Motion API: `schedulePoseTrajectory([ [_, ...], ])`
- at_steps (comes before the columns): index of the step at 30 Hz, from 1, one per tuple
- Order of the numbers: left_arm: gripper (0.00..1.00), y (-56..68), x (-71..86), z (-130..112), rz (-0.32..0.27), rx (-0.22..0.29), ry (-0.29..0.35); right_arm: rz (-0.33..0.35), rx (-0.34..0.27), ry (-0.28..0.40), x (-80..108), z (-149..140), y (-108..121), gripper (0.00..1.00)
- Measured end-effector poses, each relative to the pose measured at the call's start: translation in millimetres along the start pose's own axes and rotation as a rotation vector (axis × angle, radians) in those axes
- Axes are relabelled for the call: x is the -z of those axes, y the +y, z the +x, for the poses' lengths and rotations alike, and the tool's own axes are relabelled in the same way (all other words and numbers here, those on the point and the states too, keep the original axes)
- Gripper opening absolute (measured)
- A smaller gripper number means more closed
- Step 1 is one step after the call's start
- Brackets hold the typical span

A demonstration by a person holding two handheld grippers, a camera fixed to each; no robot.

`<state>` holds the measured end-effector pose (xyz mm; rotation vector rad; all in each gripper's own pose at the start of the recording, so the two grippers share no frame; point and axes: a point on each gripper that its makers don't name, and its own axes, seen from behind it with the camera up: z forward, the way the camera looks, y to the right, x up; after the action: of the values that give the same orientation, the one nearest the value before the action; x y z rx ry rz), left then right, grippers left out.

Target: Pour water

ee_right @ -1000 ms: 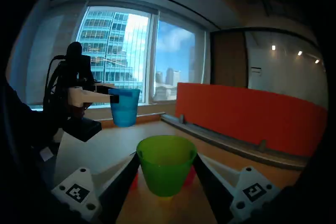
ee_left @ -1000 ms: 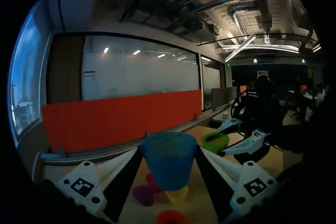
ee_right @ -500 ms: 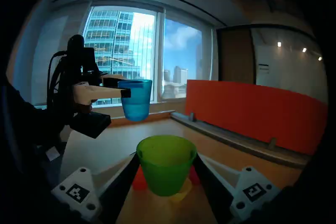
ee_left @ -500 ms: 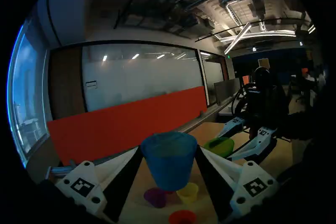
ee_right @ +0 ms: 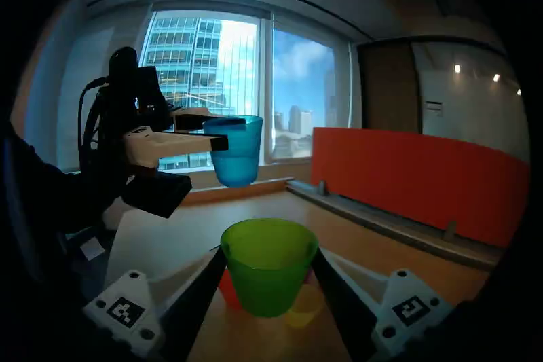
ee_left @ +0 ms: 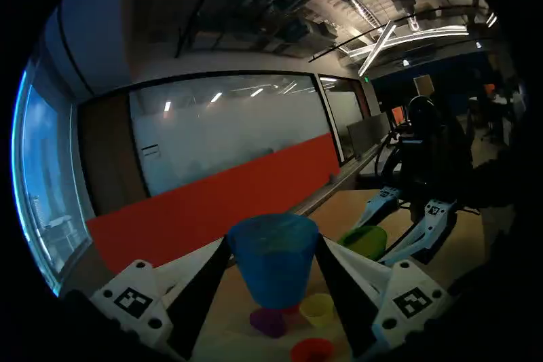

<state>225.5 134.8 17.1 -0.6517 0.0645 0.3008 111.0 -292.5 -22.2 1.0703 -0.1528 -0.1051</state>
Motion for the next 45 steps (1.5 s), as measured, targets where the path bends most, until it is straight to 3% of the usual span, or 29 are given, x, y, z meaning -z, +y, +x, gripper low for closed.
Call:
schedulePoseTrajectory([
  [24, 0.87, -0.8, -5.0, 15.6, 0.053, -0.248, 0.004, 0.053, -0.006, -0.008, -7.4, -6.1, -19.8, 0.91],
  [45, 0.87, 10.9, 0.3, 28.7, 0.066, -0.462, 0.006, 0.099, -0.001, -0.02, -14.0, -13.9, -34.2, 0.91],
])
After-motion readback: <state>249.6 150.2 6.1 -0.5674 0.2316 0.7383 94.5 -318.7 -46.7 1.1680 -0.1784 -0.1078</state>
